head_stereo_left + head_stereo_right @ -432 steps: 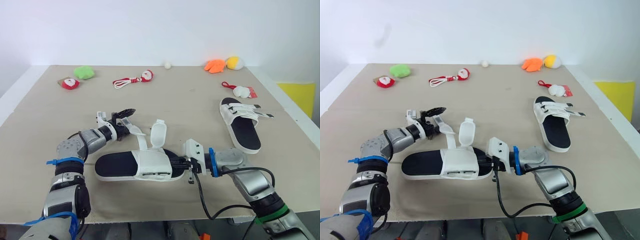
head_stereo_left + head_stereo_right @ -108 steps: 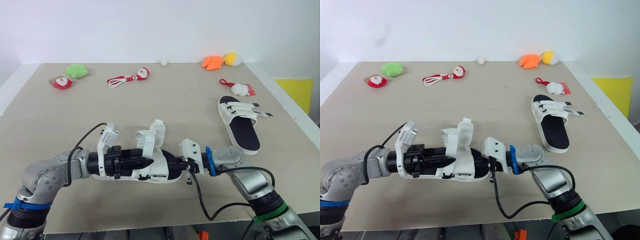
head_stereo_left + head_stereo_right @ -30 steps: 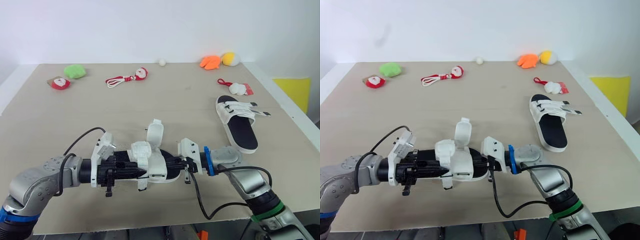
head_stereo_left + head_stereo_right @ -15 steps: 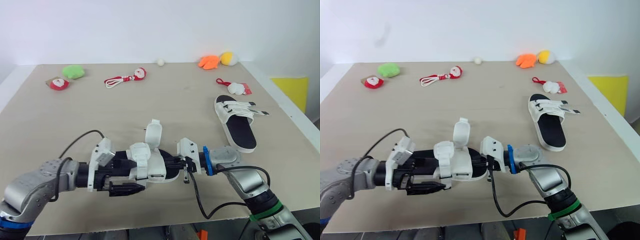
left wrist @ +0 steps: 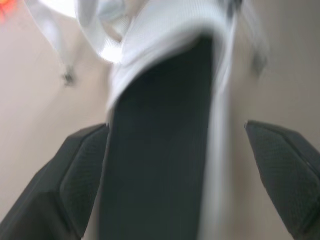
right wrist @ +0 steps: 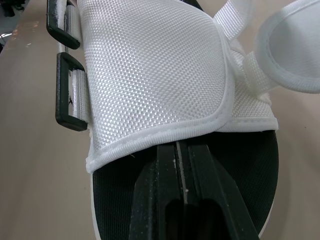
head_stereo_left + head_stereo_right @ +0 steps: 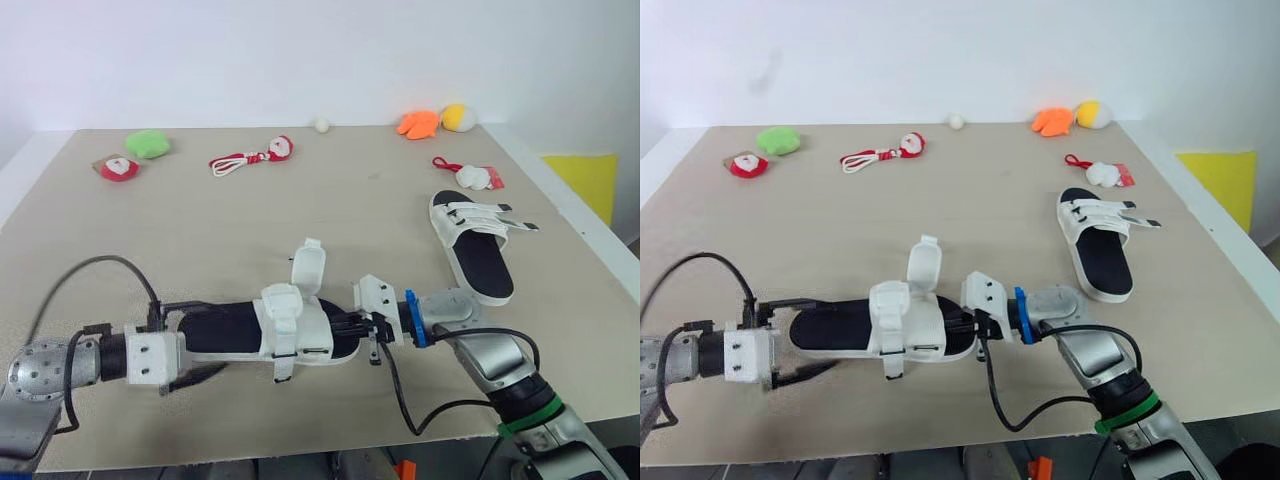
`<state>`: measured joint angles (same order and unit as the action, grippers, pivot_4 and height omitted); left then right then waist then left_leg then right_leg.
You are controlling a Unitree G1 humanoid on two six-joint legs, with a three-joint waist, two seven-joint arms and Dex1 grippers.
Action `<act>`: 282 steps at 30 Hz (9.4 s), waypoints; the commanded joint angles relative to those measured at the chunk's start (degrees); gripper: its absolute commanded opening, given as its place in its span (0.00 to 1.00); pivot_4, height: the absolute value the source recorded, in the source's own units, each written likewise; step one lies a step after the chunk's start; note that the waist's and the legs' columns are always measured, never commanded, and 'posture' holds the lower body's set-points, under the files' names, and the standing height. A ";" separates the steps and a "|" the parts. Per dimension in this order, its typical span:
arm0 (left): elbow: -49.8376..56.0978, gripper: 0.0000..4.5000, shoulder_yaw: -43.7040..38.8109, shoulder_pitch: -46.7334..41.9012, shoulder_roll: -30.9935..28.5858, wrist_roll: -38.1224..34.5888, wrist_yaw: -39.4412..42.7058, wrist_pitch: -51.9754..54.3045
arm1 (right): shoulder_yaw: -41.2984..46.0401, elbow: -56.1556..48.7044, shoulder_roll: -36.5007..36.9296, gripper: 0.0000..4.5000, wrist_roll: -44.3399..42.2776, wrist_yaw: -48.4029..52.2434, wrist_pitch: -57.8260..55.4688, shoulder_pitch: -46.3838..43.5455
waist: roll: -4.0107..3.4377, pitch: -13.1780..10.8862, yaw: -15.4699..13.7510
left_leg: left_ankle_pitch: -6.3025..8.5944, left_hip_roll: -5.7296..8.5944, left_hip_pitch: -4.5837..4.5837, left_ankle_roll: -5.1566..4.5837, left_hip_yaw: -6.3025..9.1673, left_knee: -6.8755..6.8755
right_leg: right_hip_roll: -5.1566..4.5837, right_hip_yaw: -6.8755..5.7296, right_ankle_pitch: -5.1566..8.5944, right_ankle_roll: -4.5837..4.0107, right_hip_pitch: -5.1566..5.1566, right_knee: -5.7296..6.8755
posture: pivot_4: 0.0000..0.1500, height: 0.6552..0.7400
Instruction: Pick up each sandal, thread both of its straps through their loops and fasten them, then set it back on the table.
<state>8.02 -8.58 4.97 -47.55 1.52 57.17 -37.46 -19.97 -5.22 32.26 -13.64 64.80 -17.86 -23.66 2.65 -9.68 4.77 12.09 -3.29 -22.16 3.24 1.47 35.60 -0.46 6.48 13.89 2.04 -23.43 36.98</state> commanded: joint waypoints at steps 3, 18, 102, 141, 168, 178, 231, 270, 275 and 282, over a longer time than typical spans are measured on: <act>-20.92 1.00 -6.57 -8.93 6.19 24.78 -16.92 -44.91 | -2.17 3.92 0.41 0.00 3.31 -0.31 -1.13 0.20 | -0.07 0.07 -0.34 | -0.02 -0.04 0.05 -0.03 -0.32 -0.06 | -0.09 0.11 -0.09 -0.08 -0.01 0.00 | 1.00 1.00; -19.94 1.00 -7.78 -18.82 16.21 54.69 -42.28 -55.04 | -1.87 4.97 0.70 0.00 3.51 0.58 -0.91 -1.48 | -0.01 0.10 -0.46 | -0.08 -0.11 0.06 -0.14 -0.44 0.03 | 0.00 0.17 -0.56 0.71 0.07 0.02 | 1.00 1.00; -7.75 0.00 36.76 -21.42 -5.82 71.29 -93.31 -26.25 | -1.55 4.35 1.06 0.00 3.48 0.29 -1.33 -1.55 | -0.03 0.36 -0.55 | -0.35 0.14 0.69 -0.59 -1.43 -0.03 | -0.59 0.71 -0.60 0.71 0.46 0.07 | 1.00 1.00; 20.73 0.00 28.40 -19.00 -9.92 -60.17 -22.48 32.14 | -2.05 5.20 0.32 0.00 4.04 -0.02 -0.48 -1.20 | 0.29 0.09 -0.45 | -0.32 0.10 0.59 -0.54 -1.44 -0.11 | -0.42 0.71 -0.48 0.65 0.15 0.07 | 1.00 1.00; 1.52 0.00 9.15 -31.80 5.76 -70.73 -18.05 83.63 | -5.47 6.63 2.60 0.00 14.98 -2.85 10.23 -2.33 | 0.35 0.02 -0.23 | -0.27 0.30 0.38 -0.44 -0.75 0.26 | -0.15 0.72 -0.44 0.69 0.03 0.04 | 1.00 1.00; -9.70 0.00 7.73 -38.25 8.37 -67.94 -12.72 93.36 | -6.09 6.20 3.06 0.00 16.73 -3.60 10.82 -2.00 | 0.36 0.03 -0.19 | -0.27 0.39 0.38 -0.43 -0.40 0.26 | -0.05 0.69 -0.45 0.69 0.06 0.01 | 1.00 1.00; -25.36 0.99 8.44 -43.06 20.04 -40.94 -4.07 89.87 | -5.33 3.67 2.61 0.00 14.93 -3.62 8.28 -0.66 | 0.25 0.11 -0.24 | -0.39 0.63 -0.06 -0.24 0.30 0.14 | 0.07 0.58 -0.47 0.70 0.07 -0.02 | 1.00 1.00; -28.80 0.99 16.81 -45.96 16.79 -24.52 9.81 74.25 | -5.00 3.23 2.36 0.00 14.83 -3.95 8.26 -0.71 | 0.30 0.07 -0.24 | -0.36 0.62 -0.22 -0.19 0.37 -0.01 | 0.12 0.54 -0.42 0.68 -0.02 -0.03 | 1.00 1.00; -26.17 0.99 8.52 -46.86 15.45 -30.96 10.23 77.46 | -4.48 2.23 2.12 0.00 13.65 -3.82 7.57 -0.26 | 0.30 0.05 -0.22 | -0.36 0.61 -0.24 -0.19 0.37 -0.01 | 0.12 0.54 -0.42 0.68 -0.05 -0.03 | 1.00 1.00; -18.63 0.99 4.88 -37.87 8.94 -34.26 14.05 79.25 | -2.55 -1.22 2.01 0.00 8.59 -1.90 3.54 0.49 | 0.15 -0.03 -0.19 | -0.28 0.60 -0.27 -0.09 0.37 -0.14 | 0.12 0.54 -0.25 0.68 -0.09 -0.03 | 1.00 1.00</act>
<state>-13.71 -2.89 -33.80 -37.99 -31.56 69.67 41.43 -21.79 -7.81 33.26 -5.58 61.92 -11.42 -24.71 2.80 -9.70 4.58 11.87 -2.70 -22.45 3.17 1.85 35.45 -0.34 7.01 13.72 2.75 -23.52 36.95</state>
